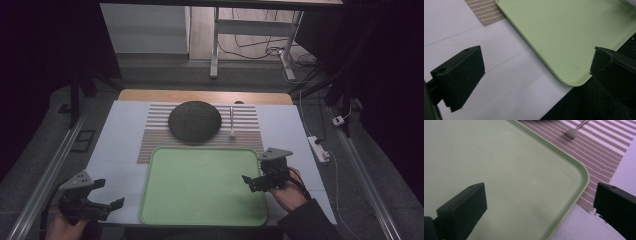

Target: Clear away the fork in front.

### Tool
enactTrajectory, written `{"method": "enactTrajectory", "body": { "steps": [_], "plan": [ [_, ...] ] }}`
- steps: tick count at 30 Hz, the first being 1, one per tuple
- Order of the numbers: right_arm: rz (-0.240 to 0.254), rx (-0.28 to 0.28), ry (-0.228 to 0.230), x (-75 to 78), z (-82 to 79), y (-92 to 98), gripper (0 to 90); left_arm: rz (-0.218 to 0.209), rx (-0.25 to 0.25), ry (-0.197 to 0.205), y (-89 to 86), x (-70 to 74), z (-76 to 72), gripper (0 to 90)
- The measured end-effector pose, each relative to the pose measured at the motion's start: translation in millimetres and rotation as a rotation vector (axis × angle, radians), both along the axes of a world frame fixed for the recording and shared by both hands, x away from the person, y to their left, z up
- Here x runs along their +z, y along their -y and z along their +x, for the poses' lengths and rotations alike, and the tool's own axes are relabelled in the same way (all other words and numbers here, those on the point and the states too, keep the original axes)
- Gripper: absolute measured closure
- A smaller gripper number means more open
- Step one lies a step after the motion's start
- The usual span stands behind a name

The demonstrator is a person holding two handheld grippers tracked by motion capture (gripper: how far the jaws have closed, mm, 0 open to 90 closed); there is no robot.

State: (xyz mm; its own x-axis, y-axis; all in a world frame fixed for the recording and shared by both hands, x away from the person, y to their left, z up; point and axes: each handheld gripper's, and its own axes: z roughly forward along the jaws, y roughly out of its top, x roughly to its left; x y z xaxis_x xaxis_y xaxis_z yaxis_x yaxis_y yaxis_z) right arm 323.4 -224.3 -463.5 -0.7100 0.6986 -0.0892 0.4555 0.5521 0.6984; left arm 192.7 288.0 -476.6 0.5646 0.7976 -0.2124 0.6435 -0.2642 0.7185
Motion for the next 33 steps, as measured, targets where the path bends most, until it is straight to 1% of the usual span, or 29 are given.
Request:
{"method": "enactTrajectory", "body": {
  "steps": [2,4,5,6,7,8,10,11,12,13,14,15,16,17,18,19,21,22,23,25,28,29,31,33],
  "plan": [
    [-0.013,-0.001,0.002,-0.5,7.6,-4.1,0.0,0.001,0.000,-0.002,0.2,-0.1,0.2,0.0],
    [-0.009,-0.001,0.005,-0.8,10.4,-5.7,0.0,0.003,0.000,-0.004,0.4,-0.1,0.4,0.0],
    [-0.011,-0.005,-0.006,-0.6,13.2,-7.2,0.0,0.003,0.000,-0.005,0.4,-0.1,0.5,0.0],
    [-0.014,-0.001,-0.016,-1.0,19.6,-10.1,0.0,0.004,0.000,-0.005,0.4,-0.1,0.6,0.0],
    [-0.018,0.000,-0.009,-2.1,22.9,-11.7,0.0,0.004,0.000,-0.006,0.4,-0.2,0.7,0.0],
    [-0.018,0.000,-0.009,-2.1,22.9,-11.7,0.0,0.003,-0.001,-0.007,0.4,-0.3,0.8,0.0],
    [-0.042,-0.002,-0.009,-4.3,29.0,-15.2,0.0,0.004,-0.001,-0.008,0.4,-0.3,0.9,0.0],
    [-0.056,0.000,-0.010,-6.3,35.4,-18.4,0.0,0.004,-0.002,-0.009,0.3,-0.3,1.0,0.0],
    [-0.056,0.000,-0.010,-6.3,35.4,-18.4,0.0,0.004,-0.002,-0.009,0.3,-0.4,1.1,0.0],
    [-0.072,0.000,-0.002,-8.1,41.8,-22.0,0.0,0.004,-0.002,-0.010,0.4,-0.4,1.2,0.0],
    [-0.072,0.000,-0.002,-8.1,41.8,-22.0,0.0,0.004,-0.002,-0.010,0.4,-0.4,1.2,0.0],
    [-0.085,-0.004,0.002,-9.3,48.3,-25.4,0.0,0.005,-0.003,-0.011,0.4,-0.5,1.3,0.0],
    [-0.085,-0.004,0.002,-9.3,48.3,-25.4,0.0,0.004,-0.003,-0.011,0.3,-0.4,1.3,0.0],
    [-0.098,-0.008,0.000,-10.3,54.6,-28.8,0.0,0.004,-0.003,-0.011,0.2,-0.4,1.3,0.0],
    [-0.098,-0.008,0.000,-10.3,54.6,-28.8,0.0,0.004,-0.003,-0.011,0.2,-0.5,1.3,0.0],
    [-0.113,-0.017,0.004,-12.1,60.9,-32.9,0.0,0.004,-0.003,-0.012,0.2,-0.5,1.4,0.0],
    [-0.123,-0.026,0.011,-13.7,65.9,-35.8,0.0,0.002,-0.003,-0.012,0.0,-0.5,1.4,0.0],
    [-0.123,-0.026,0.011,-13.7,65.9,-35.8,0.0,0.002,-0.003,-0.012,0.0,-0.5,1.4,0.0],
    [-0.144,-0.028,0.022,-14.5,71.2,-38.1,0.0,0.001,-0.003,-0.013,-0.1,-0.6,1.5,0.0],
    [-0.166,-0.032,0.026,-14.5,75.9,-40.3,0.0,0.000,-0.003,-0.014,-0.1,-0.6,1.6,0.0],
    [-0.174,-0.038,0.028,-14.2,84.1,-43.1,0.0,0.000,-0.003,-0.016,-0.1,-0.7,1.8,0.0],
    [-0.174,-0.038,0.028,-14.2,84.1,-43.1,0.0,0.000,-0.003,-0.016,-0.1,-0.7,1.9,0.0],
    [-0.194,-0.042,0.021,-15.5,92.8,-46.9,0.0,-0.001,-0.003,-0.017,-0.2,-0.7,1.9,0.0],
    [-0.217,-0.046,0.027,-17.1,98.6,-50.3,0.0,-0.003,-0.002,-0.017,-0.4,-0.8,2.0,0.0]
  ]
}}
